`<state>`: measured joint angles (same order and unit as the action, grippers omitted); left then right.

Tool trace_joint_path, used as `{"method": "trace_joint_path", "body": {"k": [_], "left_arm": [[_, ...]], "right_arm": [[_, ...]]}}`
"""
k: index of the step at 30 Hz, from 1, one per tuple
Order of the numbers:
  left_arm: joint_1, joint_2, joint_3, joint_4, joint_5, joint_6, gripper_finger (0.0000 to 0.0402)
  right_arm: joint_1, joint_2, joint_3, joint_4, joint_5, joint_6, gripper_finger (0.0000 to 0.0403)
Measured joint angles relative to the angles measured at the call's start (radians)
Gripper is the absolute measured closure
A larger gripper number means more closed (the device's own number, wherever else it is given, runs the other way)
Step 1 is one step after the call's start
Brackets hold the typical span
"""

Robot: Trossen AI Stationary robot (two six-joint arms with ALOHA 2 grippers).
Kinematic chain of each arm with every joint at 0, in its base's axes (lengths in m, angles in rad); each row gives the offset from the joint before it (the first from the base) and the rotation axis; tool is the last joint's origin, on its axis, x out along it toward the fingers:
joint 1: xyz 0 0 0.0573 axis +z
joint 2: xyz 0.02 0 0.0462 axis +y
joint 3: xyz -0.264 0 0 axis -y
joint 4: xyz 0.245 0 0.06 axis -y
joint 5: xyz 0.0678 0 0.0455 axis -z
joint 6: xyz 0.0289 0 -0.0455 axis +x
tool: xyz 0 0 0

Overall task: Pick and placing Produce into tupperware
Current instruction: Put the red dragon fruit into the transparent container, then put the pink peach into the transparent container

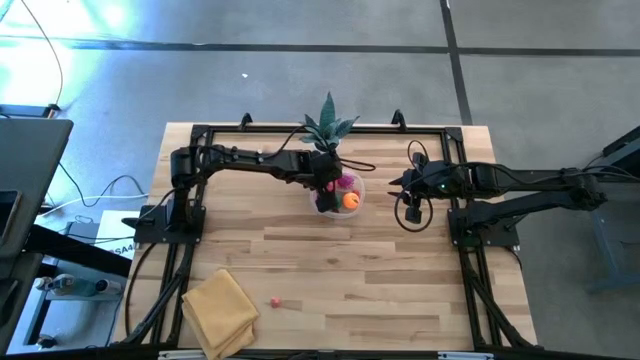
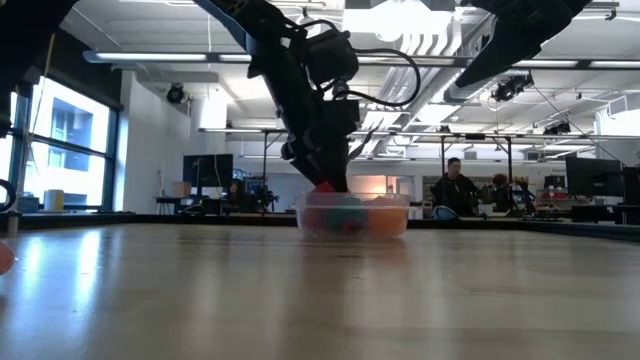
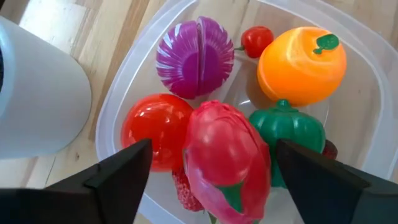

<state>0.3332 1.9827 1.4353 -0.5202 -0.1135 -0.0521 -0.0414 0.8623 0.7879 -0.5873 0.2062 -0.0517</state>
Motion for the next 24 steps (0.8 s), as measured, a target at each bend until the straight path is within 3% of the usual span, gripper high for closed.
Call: {"method": "trace_joint_path", "body": {"k": [4,8,13,18,22,24], "left_arm": [[0.000,-0.005,0.002,-0.012,0.008,-0.008,0.0051],[0.000,-0.010,0.079,-0.123,0.086,-0.066,0.0046],[-0.003,-0.012,0.243,-0.408,0.184,-0.186,0.0052],[-0.021,-0.014,0.377,-0.816,0.195,-0.280,0.0060],[-0.067,-0.013,0.393,-1.066,0.164,-0.405,0.0067],[-0.108,-0.028,0.361,-1.035,0.157,-0.445,0.0071]], "right_arm": [[0.000,0.000,0.000,0.000,0.000,0.000,0.0290],[0.000,0.000,0.000,0.000,0.000,0.000,0.0290],[0.000,0.000,0.000,0.000,0.000,0.000,0.0290],[0.000,0.000,0.000,0.000,0.000,0.000,0.0290],[0.000,0.000,0.000,0.000,0.000,0.000,0.0290],[0.000,0.000,0.000,0.000,0.000,0.000,0.0290]]}}
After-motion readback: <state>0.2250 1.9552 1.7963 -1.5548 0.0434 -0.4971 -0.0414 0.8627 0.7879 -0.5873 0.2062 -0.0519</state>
